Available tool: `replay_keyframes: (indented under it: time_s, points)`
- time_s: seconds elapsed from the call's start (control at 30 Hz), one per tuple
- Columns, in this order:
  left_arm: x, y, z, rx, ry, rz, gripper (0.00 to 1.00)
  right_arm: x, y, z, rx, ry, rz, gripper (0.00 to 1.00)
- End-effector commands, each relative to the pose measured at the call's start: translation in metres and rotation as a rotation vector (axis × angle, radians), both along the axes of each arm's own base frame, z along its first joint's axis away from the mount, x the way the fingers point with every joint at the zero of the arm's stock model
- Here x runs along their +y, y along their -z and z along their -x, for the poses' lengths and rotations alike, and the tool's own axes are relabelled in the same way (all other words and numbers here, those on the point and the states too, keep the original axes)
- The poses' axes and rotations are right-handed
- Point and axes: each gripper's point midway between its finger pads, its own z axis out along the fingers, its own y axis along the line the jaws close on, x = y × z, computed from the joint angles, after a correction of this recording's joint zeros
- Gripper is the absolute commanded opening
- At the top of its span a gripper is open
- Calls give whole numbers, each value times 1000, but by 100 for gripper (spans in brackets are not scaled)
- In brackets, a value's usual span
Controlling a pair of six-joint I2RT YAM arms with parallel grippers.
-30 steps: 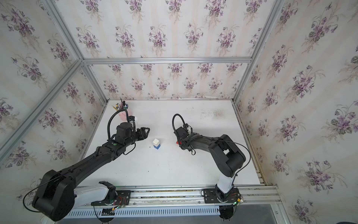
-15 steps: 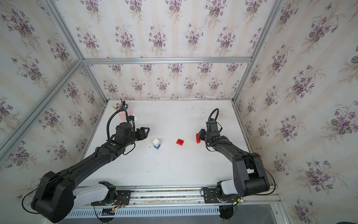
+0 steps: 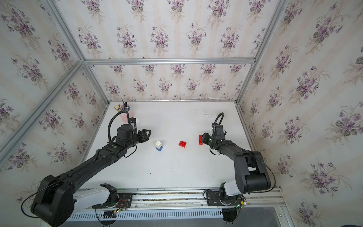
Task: Assemble the letter r with lego
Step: Pick up the lego brick from the center of the board.
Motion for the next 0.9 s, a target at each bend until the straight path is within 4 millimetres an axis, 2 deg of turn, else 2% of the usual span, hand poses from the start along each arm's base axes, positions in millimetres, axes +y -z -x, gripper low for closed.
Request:
replay_keyframes:
  time_s: [0.0,0.37,0.53,0.67,0.87]
  points:
    - [2,-3,-2,-9,-14,0,62,-1,2,-4,-10,-5,18,37]
    - [0,2,-5,3,-10,2,62,-4,14,2,23,-20,57,34]
    - [-2,5,-6,9,-7,7,62,2,14,0,22,-46,96,34]
    - [-3,7,-6,14,-5,7,62,13,22,0,46,-79,172,33]
    - [0,9,-4,18,-8,-2,62,12,26,0,53,-59,168,31]
